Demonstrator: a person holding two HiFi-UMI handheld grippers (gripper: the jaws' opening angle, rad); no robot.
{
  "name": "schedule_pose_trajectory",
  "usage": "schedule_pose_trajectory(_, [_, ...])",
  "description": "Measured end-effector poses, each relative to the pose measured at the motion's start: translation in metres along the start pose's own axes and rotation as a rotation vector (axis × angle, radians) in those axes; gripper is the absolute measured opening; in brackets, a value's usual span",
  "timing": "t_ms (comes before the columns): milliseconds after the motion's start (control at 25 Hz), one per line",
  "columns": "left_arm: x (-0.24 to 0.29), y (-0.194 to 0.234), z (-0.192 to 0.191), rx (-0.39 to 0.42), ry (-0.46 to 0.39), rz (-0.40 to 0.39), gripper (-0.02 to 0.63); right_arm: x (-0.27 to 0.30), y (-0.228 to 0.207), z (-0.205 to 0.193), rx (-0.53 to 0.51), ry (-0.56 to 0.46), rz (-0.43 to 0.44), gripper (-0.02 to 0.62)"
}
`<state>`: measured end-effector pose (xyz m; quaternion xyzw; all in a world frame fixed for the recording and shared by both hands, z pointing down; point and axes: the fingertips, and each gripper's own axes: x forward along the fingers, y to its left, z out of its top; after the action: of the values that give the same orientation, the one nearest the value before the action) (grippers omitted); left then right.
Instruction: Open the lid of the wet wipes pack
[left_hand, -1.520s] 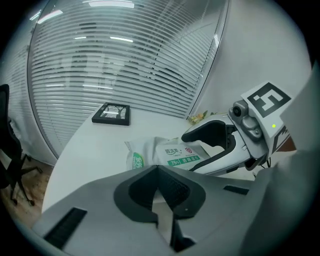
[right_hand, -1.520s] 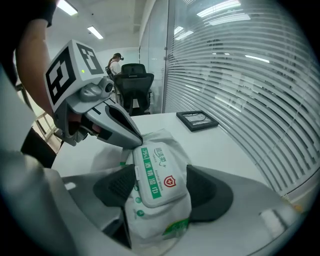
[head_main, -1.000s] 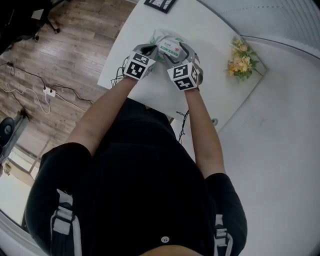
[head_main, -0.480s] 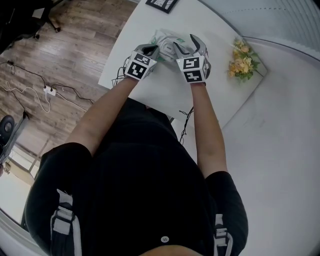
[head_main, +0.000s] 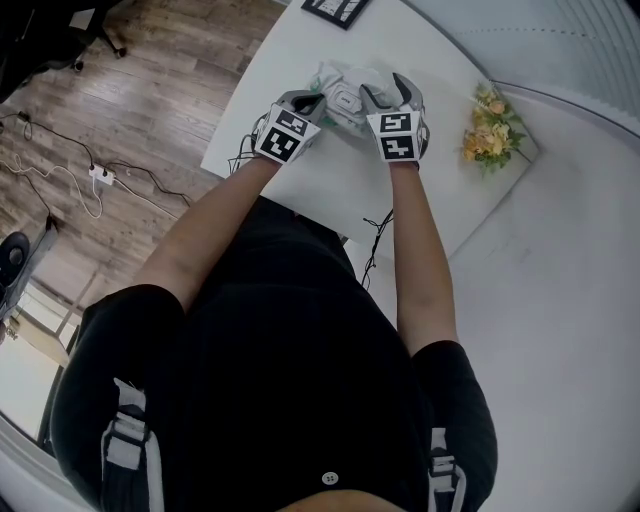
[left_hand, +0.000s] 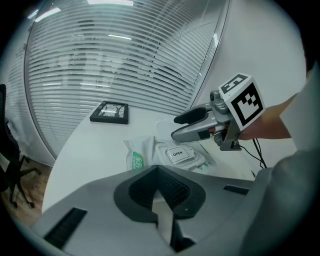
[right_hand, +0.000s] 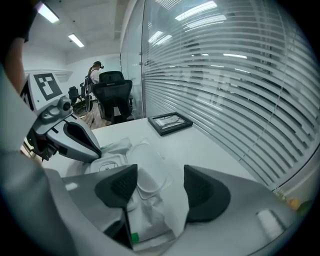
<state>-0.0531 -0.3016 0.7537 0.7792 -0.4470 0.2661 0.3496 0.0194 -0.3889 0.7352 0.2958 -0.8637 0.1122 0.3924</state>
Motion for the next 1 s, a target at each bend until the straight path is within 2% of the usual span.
schedule_pose_trajectory(240, [-0.005, 0.000, 0.002, 0.052, -0.018, -0.036, 0.008, -0.004, -0.004, -0.002, 0.049, -0.002, -0.004, 0.301])
schedule_pose_trajectory(560, [-0.057, 0.005, 0.029, 0.115, -0.113, -0.027, 0.008, -0.049, -0.008, 0.018, 0.103, -0.115, -0.017, 0.301])
schedule_pose_trajectory(1000, [-0.120, -0.040, 0.049, 0.189, -0.210, -0.031, 0.008, -0.143, 0.017, 0.044, 0.105, -0.275, -0.011, 0.301])
